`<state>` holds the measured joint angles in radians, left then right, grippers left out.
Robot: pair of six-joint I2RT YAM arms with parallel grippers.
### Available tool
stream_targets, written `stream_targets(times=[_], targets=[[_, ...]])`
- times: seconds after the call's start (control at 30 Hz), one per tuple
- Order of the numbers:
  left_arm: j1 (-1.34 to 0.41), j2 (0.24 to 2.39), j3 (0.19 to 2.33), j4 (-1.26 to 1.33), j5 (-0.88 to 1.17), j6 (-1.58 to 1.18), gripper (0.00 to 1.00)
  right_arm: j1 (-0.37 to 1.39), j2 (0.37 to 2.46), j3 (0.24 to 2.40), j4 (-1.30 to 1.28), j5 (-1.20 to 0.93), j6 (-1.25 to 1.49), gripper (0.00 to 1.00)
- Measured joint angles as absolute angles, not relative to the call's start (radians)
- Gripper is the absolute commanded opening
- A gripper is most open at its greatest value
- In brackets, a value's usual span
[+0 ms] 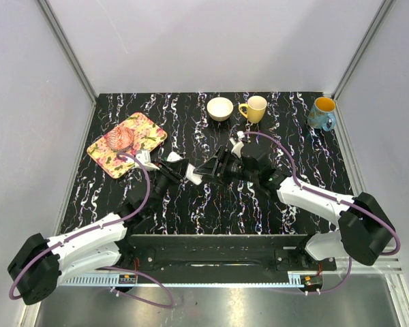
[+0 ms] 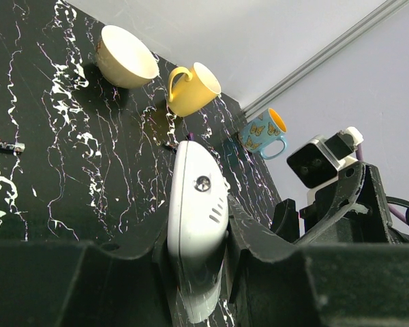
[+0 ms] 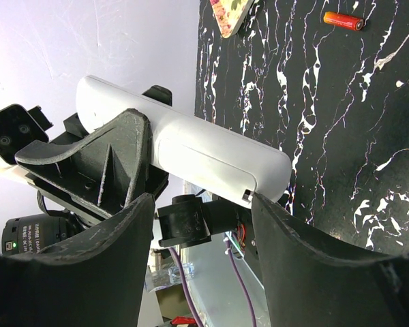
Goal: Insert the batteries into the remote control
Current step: Remove the battery cover from the remote control.
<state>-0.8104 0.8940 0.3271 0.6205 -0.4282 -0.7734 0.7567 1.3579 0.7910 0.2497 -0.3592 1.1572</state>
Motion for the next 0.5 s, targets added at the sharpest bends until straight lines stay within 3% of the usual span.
stream_targets(times=[0.17, 0.37, 0.5], targets=[[-0.810, 0.894, 0.327, 0.621, -0.426, -0.775, 0.00, 0.757, 1.357, 0.791, 0.250, -0.359, 1.158, 0.64], [-0.806, 0.896, 0.326, 0.638, -0.410, -0.775, 0.00, 0.756, 1.358, 0.791, 0.248, -0.360, 1.158, 0.50], [-0.802, 0.907, 0.324, 0.657, -0.400, -0.778, 0.00, 0.752, 1.358, 0.791, 0.238, -0.360, 1.155, 0.48]])
